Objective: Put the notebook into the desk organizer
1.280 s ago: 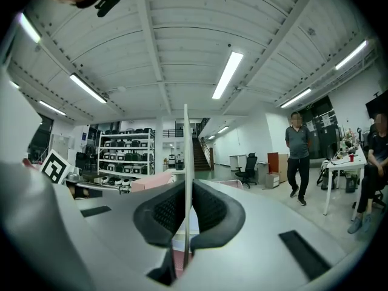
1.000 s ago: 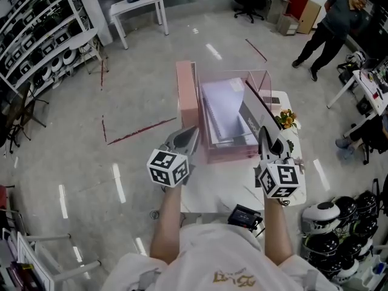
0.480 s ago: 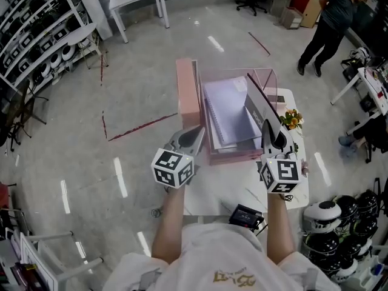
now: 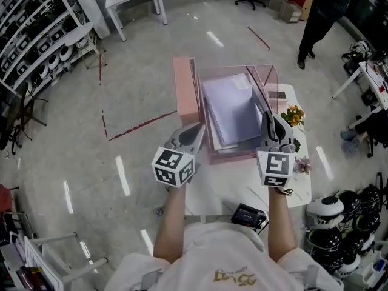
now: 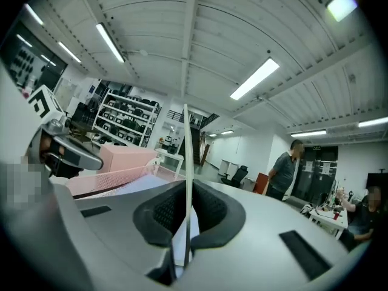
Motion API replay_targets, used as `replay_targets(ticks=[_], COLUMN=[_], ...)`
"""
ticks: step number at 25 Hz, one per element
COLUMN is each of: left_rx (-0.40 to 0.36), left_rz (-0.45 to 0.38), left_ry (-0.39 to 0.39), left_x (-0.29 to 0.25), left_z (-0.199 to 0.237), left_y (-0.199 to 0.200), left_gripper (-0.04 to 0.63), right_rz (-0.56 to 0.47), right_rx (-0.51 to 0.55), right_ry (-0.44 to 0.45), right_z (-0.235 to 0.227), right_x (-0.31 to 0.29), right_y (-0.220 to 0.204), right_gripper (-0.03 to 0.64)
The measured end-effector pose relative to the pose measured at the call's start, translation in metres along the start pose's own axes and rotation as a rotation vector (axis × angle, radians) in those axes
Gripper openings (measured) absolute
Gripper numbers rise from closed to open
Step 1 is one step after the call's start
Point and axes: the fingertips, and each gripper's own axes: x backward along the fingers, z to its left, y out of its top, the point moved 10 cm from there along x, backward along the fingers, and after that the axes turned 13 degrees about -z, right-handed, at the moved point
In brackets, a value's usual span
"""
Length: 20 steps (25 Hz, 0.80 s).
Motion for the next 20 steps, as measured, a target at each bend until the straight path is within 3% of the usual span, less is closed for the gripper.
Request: replay_targets(ticks=[6, 13, 16, 20], left_rx=[-0.001, 0.009, -0.021, -0.059], left_rz=[0.007, 0.012, 0.014, 0.026], left_ry=[-0.005, -0.004, 0.007, 0.013], left_x=[-0.005, -0.003, -0.002, -0.003], left_z=[0.001, 0.002, 0.003, 0.003], left_y=[-0.004, -0.007, -0.008, -0.011], left_gripper=[0.017, 0.017, 0.017, 0.017], right_rz=[0.018, 0.068, 0.1, 0.142], right_rx=[-0.086, -0.288, -0.289, -0.205], right_ry=[0.068, 0.153, 0.183, 0.212], right_z=[0.012, 0.019, 0.021, 0.026], right_x=[-0.012, -0.03, -0.038, -0.048], right_y=[-0.01, -0.026, -0.029, -0.028], right_gripper=[0.018, 0.035, 0.049, 0.054])
